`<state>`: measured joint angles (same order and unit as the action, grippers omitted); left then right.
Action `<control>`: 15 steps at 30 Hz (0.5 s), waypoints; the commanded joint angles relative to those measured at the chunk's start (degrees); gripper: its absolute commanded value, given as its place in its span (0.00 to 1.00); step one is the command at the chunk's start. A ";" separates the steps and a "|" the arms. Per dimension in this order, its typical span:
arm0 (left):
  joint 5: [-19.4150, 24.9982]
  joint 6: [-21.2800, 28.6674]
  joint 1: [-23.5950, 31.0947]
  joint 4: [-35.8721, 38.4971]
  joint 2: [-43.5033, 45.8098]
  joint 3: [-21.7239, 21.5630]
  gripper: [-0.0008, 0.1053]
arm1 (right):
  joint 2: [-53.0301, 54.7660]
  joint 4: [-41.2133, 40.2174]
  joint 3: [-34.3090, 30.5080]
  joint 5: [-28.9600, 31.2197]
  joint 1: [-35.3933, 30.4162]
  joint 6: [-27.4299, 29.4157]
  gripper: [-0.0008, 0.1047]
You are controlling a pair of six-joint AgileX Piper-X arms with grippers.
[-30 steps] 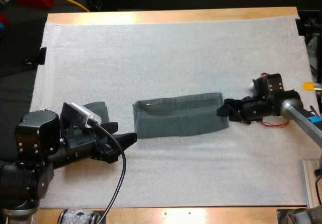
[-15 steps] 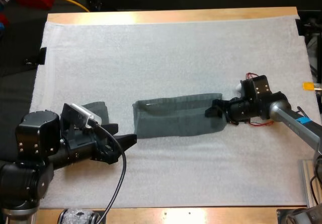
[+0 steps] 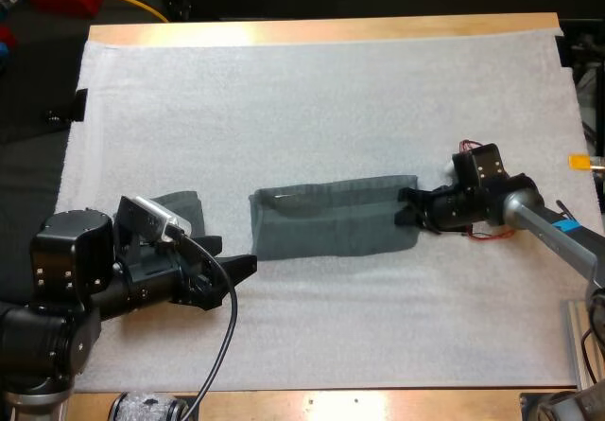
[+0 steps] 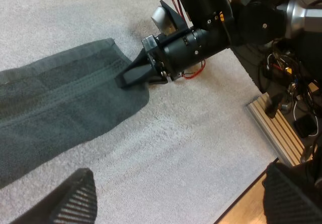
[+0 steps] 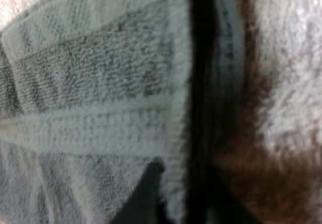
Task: Pick towel from pile, fold and stack
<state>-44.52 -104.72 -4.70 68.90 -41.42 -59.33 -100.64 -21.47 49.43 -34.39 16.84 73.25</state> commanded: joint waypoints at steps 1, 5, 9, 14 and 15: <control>-0.76 -0.26 0.04 -0.06 0.23 -0.16 0.63 | -0.23 -0.33 0.03 0.12 0.28 -0.09 0.01; -0.76 -0.16 0.04 -0.06 0.23 -0.16 0.63 | -0.23 -0.33 0.03 0.73 0.28 -0.09 0.01; -0.76 -0.16 0.04 -0.06 0.23 -0.16 0.63 | 0.97 -1.35 0.03 1.92 0.28 0.30 0.01; -0.76 -0.16 0.04 -0.06 0.23 -0.16 0.63 | 4.88 -6.79 0.59 9.97 0.28 4.81 0.01; -0.76 -0.16 0.04 -0.06 0.23 -0.16 0.63 | 5.77 -8.77 1.03 11.70 0.28 6.39 0.01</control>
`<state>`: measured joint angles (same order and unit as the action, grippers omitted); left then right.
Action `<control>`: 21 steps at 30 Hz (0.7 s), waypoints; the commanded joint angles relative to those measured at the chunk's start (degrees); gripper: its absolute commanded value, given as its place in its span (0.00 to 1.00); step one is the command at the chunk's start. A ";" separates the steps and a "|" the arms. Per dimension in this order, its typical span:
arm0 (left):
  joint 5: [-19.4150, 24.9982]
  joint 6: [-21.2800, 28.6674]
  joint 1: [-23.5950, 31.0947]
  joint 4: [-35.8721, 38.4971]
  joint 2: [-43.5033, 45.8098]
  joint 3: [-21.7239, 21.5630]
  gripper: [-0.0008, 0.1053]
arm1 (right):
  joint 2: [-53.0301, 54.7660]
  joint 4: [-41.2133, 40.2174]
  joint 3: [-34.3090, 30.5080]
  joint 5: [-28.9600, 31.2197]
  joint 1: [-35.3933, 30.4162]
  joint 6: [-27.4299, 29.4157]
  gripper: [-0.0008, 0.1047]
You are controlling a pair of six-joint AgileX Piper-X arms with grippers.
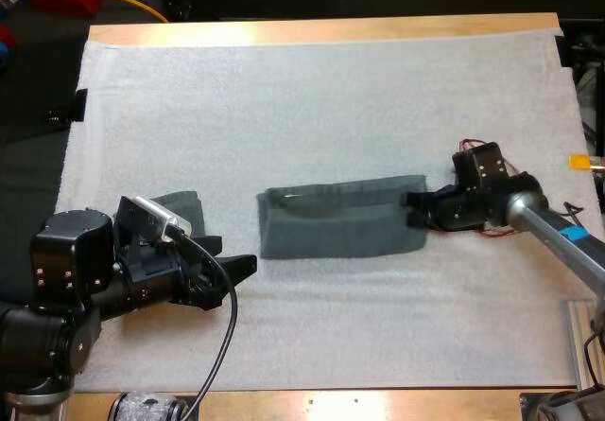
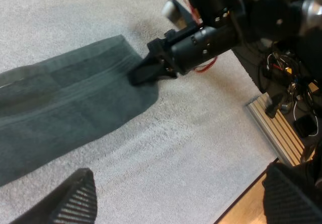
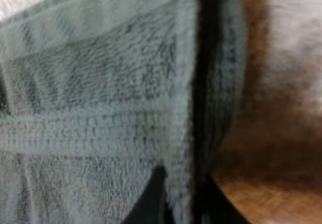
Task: Pick towel from pile, fold and stack
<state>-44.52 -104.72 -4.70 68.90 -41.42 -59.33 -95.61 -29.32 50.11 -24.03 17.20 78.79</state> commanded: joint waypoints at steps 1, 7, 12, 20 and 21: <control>-0.76 -0.16 0.04 -0.06 0.23 -0.16 0.63 | 1.31 -2.36 0.83 2.53 -0.07 1.93 0.01; -0.76 -0.16 0.04 -0.06 0.23 -0.16 0.63 | 4.56 -17.18 5.89 16.39 -0.07 12.56 0.01; -0.76 -0.16 0.04 -0.06 0.23 -0.16 0.63 | 6.54 -27.32 10.08 30.96 -0.07 19.05 0.01; -0.76 -0.16 0.04 -0.06 0.23 -0.16 0.63 | 9.04 -34.65 14.77 44.19 0.11 22.74 0.01; -0.76 -0.16 0.04 -0.06 0.23 -0.16 0.63 | 9.37 -34.96 15.20 44.52 0.35 22.67 0.01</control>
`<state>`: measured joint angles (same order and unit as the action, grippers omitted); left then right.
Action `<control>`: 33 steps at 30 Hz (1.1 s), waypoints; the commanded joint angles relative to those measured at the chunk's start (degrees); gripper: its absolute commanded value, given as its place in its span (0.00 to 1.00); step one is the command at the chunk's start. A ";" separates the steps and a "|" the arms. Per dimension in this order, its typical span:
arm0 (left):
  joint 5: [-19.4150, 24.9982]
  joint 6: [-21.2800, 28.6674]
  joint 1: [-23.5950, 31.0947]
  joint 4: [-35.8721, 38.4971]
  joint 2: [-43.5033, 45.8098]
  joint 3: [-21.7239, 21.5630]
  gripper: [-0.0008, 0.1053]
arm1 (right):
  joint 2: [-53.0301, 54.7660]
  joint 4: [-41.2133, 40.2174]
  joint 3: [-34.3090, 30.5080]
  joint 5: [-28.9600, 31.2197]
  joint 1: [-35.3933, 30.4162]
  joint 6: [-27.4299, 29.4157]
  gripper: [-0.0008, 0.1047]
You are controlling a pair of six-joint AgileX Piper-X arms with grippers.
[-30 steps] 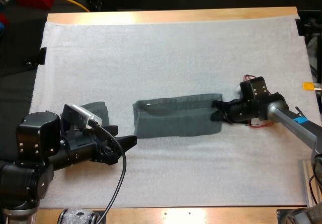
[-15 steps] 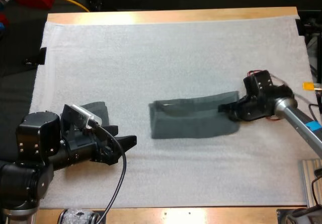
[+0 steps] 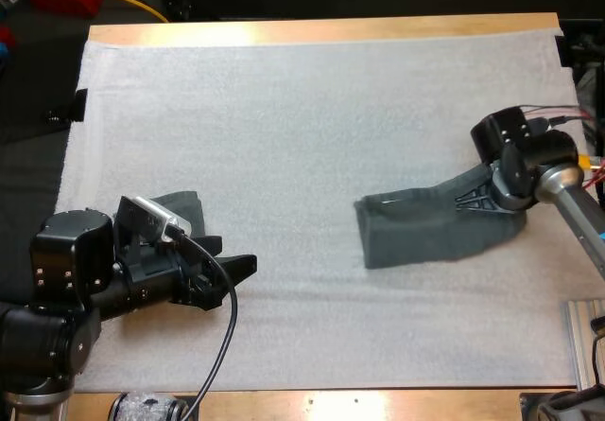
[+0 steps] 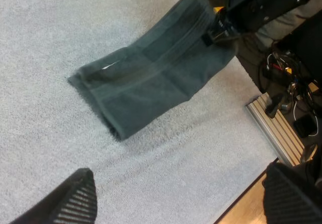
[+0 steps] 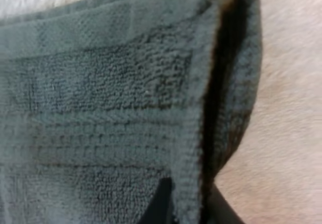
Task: Pick towel from pile, fold and stack
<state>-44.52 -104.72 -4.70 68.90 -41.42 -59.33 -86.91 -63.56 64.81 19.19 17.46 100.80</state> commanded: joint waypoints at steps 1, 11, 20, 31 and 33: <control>-0.76 -0.16 0.04 -0.06 0.23 -0.16 0.63 | 0.77 -0.77 0.60 1.27 0.23 0.69 0.01; -0.76 -0.16 0.04 -0.06 0.23 -0.16 0.63 | 1.12 1.20 0.65 -3.32 9.90 -4.89 0.01; -0.76 -0.16 -0.15 -0.01 0.23 -0.16 0.63 | -4.56 3.06 0.65 -9.76 14.82 -10.75 0.01; -0.76 -0.16 -0.15 0.24 0.23 -0.16 0.63 | -8.97 8.20 0.65 -21.79 14.82 -16.24 0.01; -0.76 -0.16 -0.15 0.24 0.23 -0.16 0.63 | -9.63 8.57 0.65 -22.78 14.82 -16.25 0.01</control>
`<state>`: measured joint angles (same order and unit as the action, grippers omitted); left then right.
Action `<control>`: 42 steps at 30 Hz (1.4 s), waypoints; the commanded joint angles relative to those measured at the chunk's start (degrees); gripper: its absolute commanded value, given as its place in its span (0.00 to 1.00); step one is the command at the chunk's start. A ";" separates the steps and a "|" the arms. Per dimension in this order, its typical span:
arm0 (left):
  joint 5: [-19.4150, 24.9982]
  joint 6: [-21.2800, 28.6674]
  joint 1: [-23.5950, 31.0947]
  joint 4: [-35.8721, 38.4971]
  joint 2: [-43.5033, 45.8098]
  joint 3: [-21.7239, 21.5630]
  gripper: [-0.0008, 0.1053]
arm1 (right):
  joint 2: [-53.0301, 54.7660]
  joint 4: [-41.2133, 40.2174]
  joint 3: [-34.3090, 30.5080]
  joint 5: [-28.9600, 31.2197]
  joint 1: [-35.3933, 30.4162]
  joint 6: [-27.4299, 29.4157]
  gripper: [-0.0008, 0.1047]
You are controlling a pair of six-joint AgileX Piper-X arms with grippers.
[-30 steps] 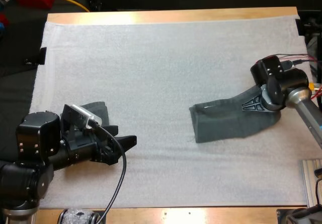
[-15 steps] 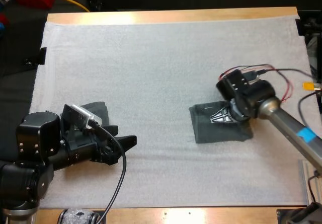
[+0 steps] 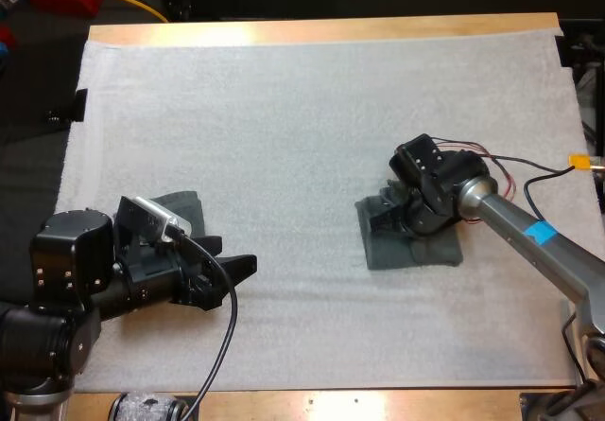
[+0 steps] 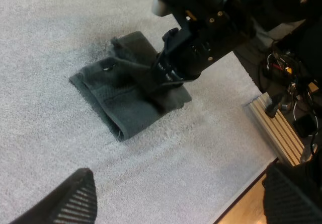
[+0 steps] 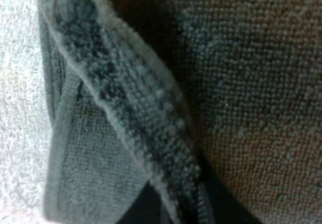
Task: Pick towel from pile, fold and stack
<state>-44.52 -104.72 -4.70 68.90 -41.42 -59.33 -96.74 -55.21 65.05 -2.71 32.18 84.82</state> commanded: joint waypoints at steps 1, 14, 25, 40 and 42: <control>-0.76 -0.16 -0.15 0.24 0.23 -0.16 0.63 | -0.05 0.35 0.41 -1.35 0.10 -0.27 0.01; -0.76 0.04 -0.15 0.24 0.23 -0.16 0.63 | -2.01 5.99 0.41 -6.92 0.10 -3.71 0.23; -0.76 0.04 -0.15 0.24 0.23 -0.16 0.63 | -2.01 9.41 0.41 -15.66 0.10 -4.09 0.77; -0.76 0.04 -0.15 0.24 0.23 -0.16 0.63 | -2.73 8.99 0.41 -20.64 4.11 -4.42 0.77; -0.76 0.04 -0.15 0.24 0.23 -0.16 0.63 | -2.74 8.99 0.41 -20.64 4.10 -5.58 0.77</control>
<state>-44.52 -104.60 -4.70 68.90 -41.42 -59.33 -99.51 -46.10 65.05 -22.89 36.39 79.44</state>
